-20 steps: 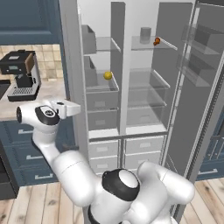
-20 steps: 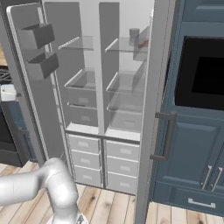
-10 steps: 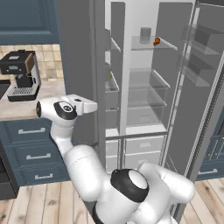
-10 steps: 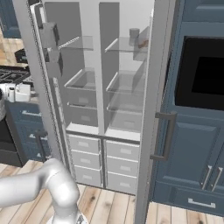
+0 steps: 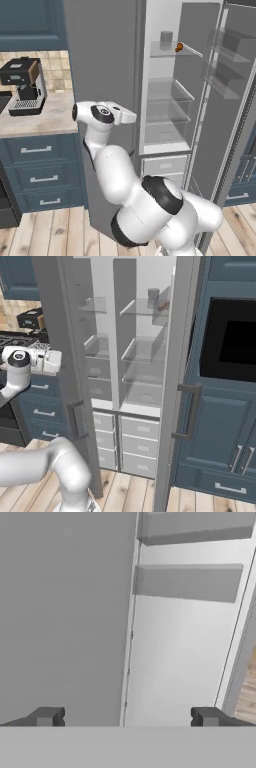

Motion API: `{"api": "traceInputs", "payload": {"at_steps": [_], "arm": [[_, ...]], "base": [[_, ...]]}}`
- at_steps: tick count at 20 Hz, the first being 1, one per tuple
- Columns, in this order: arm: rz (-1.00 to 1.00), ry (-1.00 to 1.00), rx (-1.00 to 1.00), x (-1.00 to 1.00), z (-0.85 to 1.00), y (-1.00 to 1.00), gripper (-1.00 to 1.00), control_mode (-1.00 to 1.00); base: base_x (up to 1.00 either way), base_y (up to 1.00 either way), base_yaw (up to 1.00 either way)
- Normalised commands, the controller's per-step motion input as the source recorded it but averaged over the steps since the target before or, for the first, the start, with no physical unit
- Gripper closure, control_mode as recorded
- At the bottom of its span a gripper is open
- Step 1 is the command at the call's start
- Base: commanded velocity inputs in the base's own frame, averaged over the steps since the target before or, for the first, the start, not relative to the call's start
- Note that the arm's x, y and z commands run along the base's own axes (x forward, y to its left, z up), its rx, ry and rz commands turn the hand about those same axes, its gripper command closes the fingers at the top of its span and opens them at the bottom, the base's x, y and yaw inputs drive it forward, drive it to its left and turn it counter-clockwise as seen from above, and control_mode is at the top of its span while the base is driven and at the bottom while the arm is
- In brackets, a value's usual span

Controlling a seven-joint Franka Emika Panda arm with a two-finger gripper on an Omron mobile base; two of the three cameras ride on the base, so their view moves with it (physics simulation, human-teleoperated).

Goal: Pick up the frozen chicken drumstick from the freezer, place it on any shelf in the fridge, and close the fridge and freezer doors when done.

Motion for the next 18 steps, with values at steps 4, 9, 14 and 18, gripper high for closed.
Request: {"api": "traceInputs", "payload": {"at_steps": [4, 9, 14, 18], "arm": [[-0.07, -0.06, 0.13, 0.35, 0.0, -0.92, -1.0, -1.0], [0.0, -0.11, 0.1, 0.67, 0.0, -0.57, -1.0, -1.0], [0.0, -0.03, 0.01, 0.75, 0.0, -0.1, -1.0, -1.0], [0.0, 0.0, 0.0, 0.79, 0.0, 0.0, -1.0, -1.0]], "base": [[0.0, 0.0, 0.0], [0.0, 0.0, 0.0], [0.0, 0.0, 0.0], [0.0, 0.0, 0.0]]}}
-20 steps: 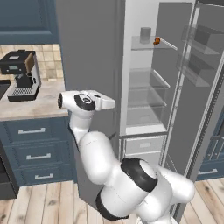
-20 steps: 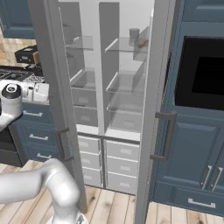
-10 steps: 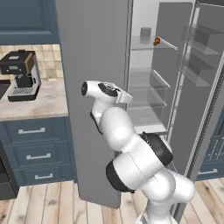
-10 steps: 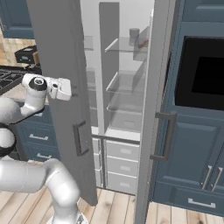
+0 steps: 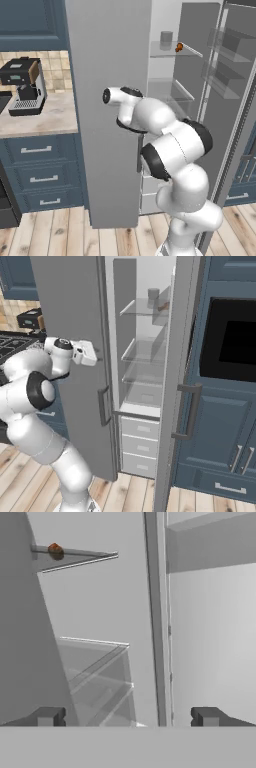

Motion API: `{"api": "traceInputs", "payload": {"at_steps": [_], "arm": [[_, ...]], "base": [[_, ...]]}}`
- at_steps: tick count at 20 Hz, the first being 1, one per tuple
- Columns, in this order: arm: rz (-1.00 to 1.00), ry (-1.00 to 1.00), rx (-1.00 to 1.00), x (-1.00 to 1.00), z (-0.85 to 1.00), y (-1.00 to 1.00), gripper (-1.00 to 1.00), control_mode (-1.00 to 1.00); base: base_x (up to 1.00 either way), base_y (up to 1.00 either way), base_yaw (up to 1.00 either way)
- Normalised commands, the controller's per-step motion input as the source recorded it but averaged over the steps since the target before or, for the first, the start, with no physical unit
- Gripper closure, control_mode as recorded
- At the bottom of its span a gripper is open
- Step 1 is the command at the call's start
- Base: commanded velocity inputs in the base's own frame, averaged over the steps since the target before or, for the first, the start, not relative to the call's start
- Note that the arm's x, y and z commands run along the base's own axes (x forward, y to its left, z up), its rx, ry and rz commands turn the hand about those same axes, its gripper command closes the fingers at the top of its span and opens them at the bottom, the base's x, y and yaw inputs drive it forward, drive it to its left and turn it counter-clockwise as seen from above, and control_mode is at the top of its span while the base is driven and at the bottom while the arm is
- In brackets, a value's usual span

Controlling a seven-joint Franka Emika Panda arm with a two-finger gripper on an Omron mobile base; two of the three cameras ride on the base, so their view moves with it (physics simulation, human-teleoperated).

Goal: Pick up the frozen chicken drumstick from the freezer, place it on any shelf in the fridge, and close the fridge and freezer doors when done.

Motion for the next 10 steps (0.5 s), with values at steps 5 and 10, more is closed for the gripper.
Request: {"api": "traceInputs", "payload": {"at_steps": [5, 10], "arm": [[0.0, 0.0, 0.0, 0.75, 0.0, 0.0, -1.0, -1.0], [0.0, 0.01, 0.0, 0.19, 0.04, 0.0, -1.0, -1.0]], "base": [[0.0, 0.0, 0.0], [0.0, 0.0, 0.0]]}}
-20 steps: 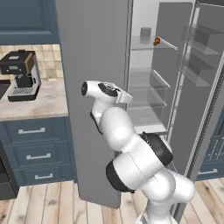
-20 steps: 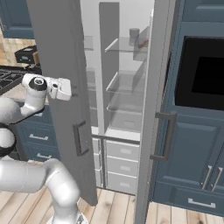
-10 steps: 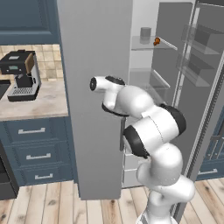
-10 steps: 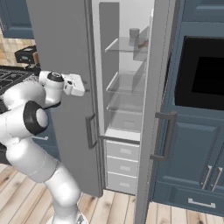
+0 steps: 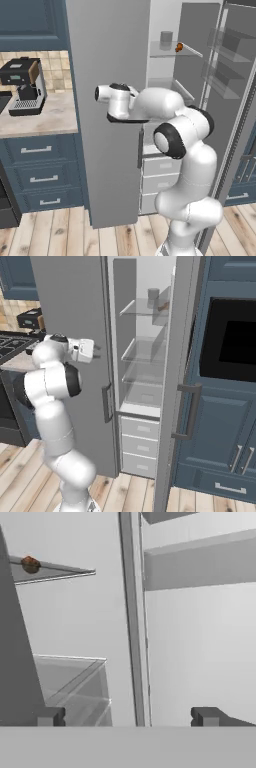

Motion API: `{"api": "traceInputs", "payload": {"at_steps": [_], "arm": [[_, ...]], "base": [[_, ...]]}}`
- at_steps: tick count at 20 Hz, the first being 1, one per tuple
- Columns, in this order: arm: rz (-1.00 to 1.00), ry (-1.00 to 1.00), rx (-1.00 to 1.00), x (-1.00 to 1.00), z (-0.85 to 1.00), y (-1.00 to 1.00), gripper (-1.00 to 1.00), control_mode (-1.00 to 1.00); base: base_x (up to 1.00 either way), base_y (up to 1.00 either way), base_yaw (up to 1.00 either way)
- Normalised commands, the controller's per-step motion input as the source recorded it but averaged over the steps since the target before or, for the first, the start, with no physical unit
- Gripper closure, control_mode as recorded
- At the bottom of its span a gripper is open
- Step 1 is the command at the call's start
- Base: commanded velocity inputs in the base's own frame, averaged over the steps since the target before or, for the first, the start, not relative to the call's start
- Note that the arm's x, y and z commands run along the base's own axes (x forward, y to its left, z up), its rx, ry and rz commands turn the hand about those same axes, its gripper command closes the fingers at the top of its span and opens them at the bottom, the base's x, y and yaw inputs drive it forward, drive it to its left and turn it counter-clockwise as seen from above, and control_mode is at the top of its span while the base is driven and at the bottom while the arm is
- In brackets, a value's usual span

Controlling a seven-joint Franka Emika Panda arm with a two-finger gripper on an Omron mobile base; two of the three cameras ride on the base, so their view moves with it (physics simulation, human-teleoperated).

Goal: Pick up the frozen chicken drumstick from the freezer, place it on any shelf in the fridge, and close the fridge and freezer doors when done.

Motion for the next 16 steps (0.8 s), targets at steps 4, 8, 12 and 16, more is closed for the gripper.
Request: {"api": "traceInputs", "payload": {"at_steps": [4, 8, 12, 16], "arm": [[0.0, 0.0, 0.0, -0.92, 0.65, 0.0, -1.0, -1.0], [0.01, -0.03, 0.01, -1.0, 1.0, -0.02, -1.0, -1.0], [0.11, -0.09, 0.04, -1.0, 0.67, -0.38, -1.0, -1.0], [0.21, -0.06, 0.02, -1.0, 0.22, -0.54, -1.0, -1.0]], "base": [[0.0, 0.0, 0.0], [0.0, 0.0, 0.0], [0.0, 0.0, 0.0], [0.0, 0.0, 0.0]]}}
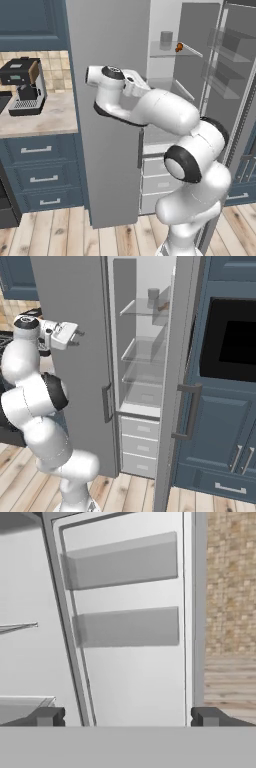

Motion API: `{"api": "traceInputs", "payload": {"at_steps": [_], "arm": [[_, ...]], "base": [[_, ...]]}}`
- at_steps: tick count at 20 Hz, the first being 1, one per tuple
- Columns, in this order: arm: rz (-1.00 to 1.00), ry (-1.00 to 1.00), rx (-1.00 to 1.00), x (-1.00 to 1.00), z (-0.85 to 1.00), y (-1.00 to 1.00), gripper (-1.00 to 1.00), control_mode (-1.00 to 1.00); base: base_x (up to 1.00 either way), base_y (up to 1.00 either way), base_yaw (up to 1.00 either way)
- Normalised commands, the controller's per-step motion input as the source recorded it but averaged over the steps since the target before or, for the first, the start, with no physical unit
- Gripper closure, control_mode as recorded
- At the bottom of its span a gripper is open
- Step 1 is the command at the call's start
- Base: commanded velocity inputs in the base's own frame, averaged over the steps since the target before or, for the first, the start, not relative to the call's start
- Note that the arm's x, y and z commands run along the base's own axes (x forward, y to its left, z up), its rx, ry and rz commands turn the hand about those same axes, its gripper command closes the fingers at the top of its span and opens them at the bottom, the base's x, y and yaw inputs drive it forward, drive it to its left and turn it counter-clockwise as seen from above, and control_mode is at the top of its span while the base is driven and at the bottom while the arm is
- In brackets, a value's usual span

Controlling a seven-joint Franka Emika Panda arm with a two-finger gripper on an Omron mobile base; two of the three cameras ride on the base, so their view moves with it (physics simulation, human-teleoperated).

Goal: Pick up the frozen chicken drumstick from the freezer, place it on any shelf in the fridge, and close the fridge and freezer doors when done.

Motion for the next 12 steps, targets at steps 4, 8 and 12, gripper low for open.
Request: {"api": "traceInputs", "payload": {"at_steps": [4, 8, 12], "arm": [[0.3, -0.02, 0.03, -1.0, 0.01, -0.58, -1.0, -1.0], [0.4, 0.0, 0.0, -1.0, 0.0, -0.47, -1.0, -1.0], [0.44, 0.0, 0.0, -1.0, 0.01, -0.42, -1.0, -1.0]], "base": [[0.0, 0.0, 0.0], [0.0, 0.0, 0.0], [0.0, 0.0, 0.0]]}}
